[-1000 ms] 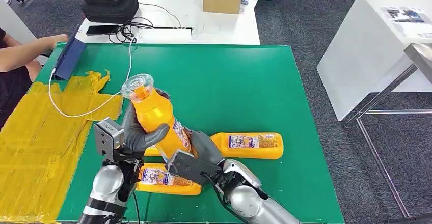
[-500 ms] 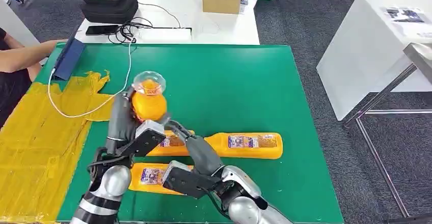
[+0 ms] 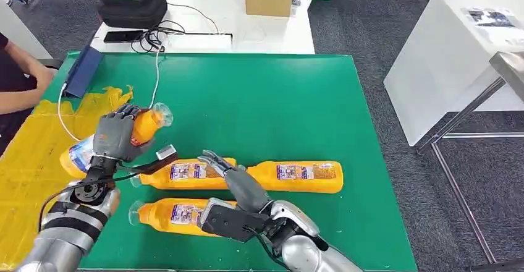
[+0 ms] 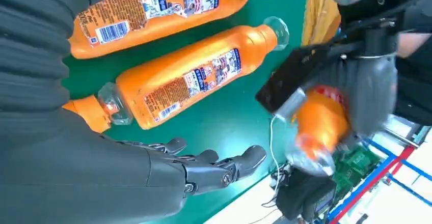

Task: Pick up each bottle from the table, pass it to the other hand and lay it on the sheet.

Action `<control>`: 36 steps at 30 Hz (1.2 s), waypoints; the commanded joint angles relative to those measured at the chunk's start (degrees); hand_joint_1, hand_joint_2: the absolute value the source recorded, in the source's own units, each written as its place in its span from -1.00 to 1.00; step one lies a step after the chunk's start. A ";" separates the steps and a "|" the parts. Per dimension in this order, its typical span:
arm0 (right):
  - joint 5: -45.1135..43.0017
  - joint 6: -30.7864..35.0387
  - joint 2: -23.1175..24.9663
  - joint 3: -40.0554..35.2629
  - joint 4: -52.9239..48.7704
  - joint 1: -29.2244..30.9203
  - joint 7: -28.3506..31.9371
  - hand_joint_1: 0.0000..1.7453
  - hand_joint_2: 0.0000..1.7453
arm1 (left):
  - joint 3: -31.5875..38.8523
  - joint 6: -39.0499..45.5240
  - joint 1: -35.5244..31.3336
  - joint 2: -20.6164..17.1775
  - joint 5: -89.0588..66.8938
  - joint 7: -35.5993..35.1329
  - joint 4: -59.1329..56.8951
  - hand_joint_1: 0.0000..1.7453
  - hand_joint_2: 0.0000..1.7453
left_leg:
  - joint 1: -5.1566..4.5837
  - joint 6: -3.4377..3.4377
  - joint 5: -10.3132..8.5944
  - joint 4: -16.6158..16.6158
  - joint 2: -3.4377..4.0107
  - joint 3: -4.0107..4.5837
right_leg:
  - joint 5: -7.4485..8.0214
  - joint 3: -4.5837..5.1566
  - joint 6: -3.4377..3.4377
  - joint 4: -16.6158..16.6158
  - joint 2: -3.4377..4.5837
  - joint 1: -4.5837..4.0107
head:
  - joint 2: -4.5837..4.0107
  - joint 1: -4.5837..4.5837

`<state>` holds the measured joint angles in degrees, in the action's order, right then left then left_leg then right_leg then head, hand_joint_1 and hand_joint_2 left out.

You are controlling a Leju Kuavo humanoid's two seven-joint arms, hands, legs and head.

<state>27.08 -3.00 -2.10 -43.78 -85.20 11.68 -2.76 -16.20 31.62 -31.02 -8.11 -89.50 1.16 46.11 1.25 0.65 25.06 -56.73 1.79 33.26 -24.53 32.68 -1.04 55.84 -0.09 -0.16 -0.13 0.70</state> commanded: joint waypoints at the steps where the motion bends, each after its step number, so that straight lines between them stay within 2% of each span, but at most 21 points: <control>1: 2.46 -4.72 -1.08 -6.91 13.47 9.96 -3.86 -1.00 1.00 | -11.32 -6.04 -9.98 -2.52 -0.50 -1.92 -25.09 1.00 1.00 | 0.00 -0.12 0.02 0.07 -0.05 -0.26 | 0.02 -0.24 -0.06 -0.09 0.08 0.00 | 0.00 -0.02; 6: 2.68 -5.03 -0.98 -7.12 14.71 10.39 -4.02 -1.00 1.00 | -11.32 -6.98 -10.43 -2.24 -0.50 -1.88 -25.99 1.00 1.00 | 0.02 -0.14 0.04 0.05 -0.16 -0.27 | -0.01 -0.28 -0.05 -0.08 0.02 -0.02 | 0.00 0.00; 10: 6.04 -8.55 -0.82 -11.33 19.83 12.90 -7.06 -1.00 1.00 | -8.74 -13.85 -12.07 -1.54 0.31 -1.83 -28.54 1.00 1.00 | 0.02 -0.17 0.09 0.08 -0.24 -0.39 | -0.07 -0.39 -0.06 -0.09 0.01 -0.02 | 0.00 0.00; 12: 6.36 -8.89 -0.12 -11.95 22.13 13.43 -7.34 -1.00 1.00 | -8.59 -14.78 -12.50 -1.47 0.29 -1.64 -28.88 1.00 1.00 | 0.02 -0.09 0.05 0.04 -0.02 -0.24 | 0.01 -0.23 -0.03 -0.07 0.11 -0.02 | 0.00 0.00; 13: 7.28 -9.44 0.07 -13.05 23.68 14.19 -7.64 -1.00 1.00 | -8.80 -16.37 -12.81 -1.40 -0.13 -0.99 -29.46 0.96 -1.00 | 0.03 -0.12 0.06 0.07 -0.06 -0.31 | 0.00 -0.31 -0.04 -0.09 0.10 -0.02 | 0.00 0.00; 14: 8.13 -10.21 0.29 -13.95 24.99 14.71 -8.27 -1.00 1.00 | -7.42 -16.84 -12.87 -1.24 1.24 0.07 -29.52 -1.00 -1.00 | 0.03 -0.08 0.01 0.08 -0.04 -0.22 | 0.02 -0.22 -0.03 -0.08 0.05 0.00 | 0.00 0.00; 17: 12.60 -9.99 1.62 -16.09 29.32 14.88 -9.61 -1.00 1.00 | -4.38 -17.93 -13.00 -0.87 3.47 2.67 -29.24 -1.00 -1.00 | 0.04 -0.12 0.03 0.08 0.00 -0.33 | 0.03 -0.30 -0.04 -0.07 0.14 0.00 | 0.00 0.00; 22: 15.90 -9.02 5.20 -14.95 35.59 13.06 -8.84 -1.00 1.00 | 1.11 -18.64 -14.10 1.49 8.00 7.48 -28.14 -1.00 -1.00 | 0.05 -0.05 -0.02 0.05 -0.15 -0.25 | -0.01 -0.26 -0.04 -0.03 -0.07 -0.01 | 0.00 0.00; 25: 16.15 -8.68 6.02 -15.00 36.24 12.60 -8.86 -1.00 1.00 | 1.92 -19.17 -14.39 2.02 8.87 8.09 -27.82 -1.00 -1.00 | 0.05 -0.05 -0.03 0.02 -0.25 -0.20 | -0.03 -0.23 -0.05 -0.01 -0.14 -0.01 | 0.00 0.00; 26: 16.56 -8.53 6.25 -15.02 36.47 12.60 -8.69 -1.00 1.00 | 2.62 -19.01 -14.34 2.18 9.57 8.76 -27.68 -1.00 -1.00 | 0.05 -0.10 -0.05 0.08 -0.39 -0.78 | -0.04 -0.27 -0.07 -0.07 -0.24 -0.02 | 0.00 -0.02; 28: 17.11 -7.98 7.73 -14.57 37.07 11.87 -8.56 -1.00 1.00 | 6.62 -18.73 -14.45 3.12 13.97 11.22 -27.02 -1.00 -1.00 | 0.09 -0.06 -0.02 0.00 -0.30 -0.79 | -0.09 -0.35 -0.07 -0.01 -0.14 -0.06 | 0.00 0.00; 34: 17.28 -7.94 8.22 -14.75 37.19 11.66 -8.61 -1.00 1.00 | 7.15 -19.05 -14.67 3.36 14.58 11.47 -26.91 -1.00 -1.00 | 0.06 -0.04 -0.12 -0.01 -0.26 -0.71 | 0.01 -0.22 -0.06 0.00 -0.15 -0.04 | 0.00 0.00; 36: 17.89 -7.66 9.34 -14.59 38.00 11.23 -8.68 -1.00 1.00 | 13.52 -18.77 -14.68 4.86 22.05 15.61 -25.73 -1.00 -1.00 | 0.06 -0.04 -0.13 0.00 -0.27 -0.71 | 0.01 -0.22 -0.07 -0.01 -0.16 -0.04 | 0.00 0.00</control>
<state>44.35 -10.78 5.47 -56.94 -53.50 22.78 -11.50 -12.48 13.18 -42.57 -6.73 -75.01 12.52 21.88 1.27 0.71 24.93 -56.75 1.78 32.64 -24.49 32.60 -1.07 55.89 -0.12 -0.16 -0.13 0.70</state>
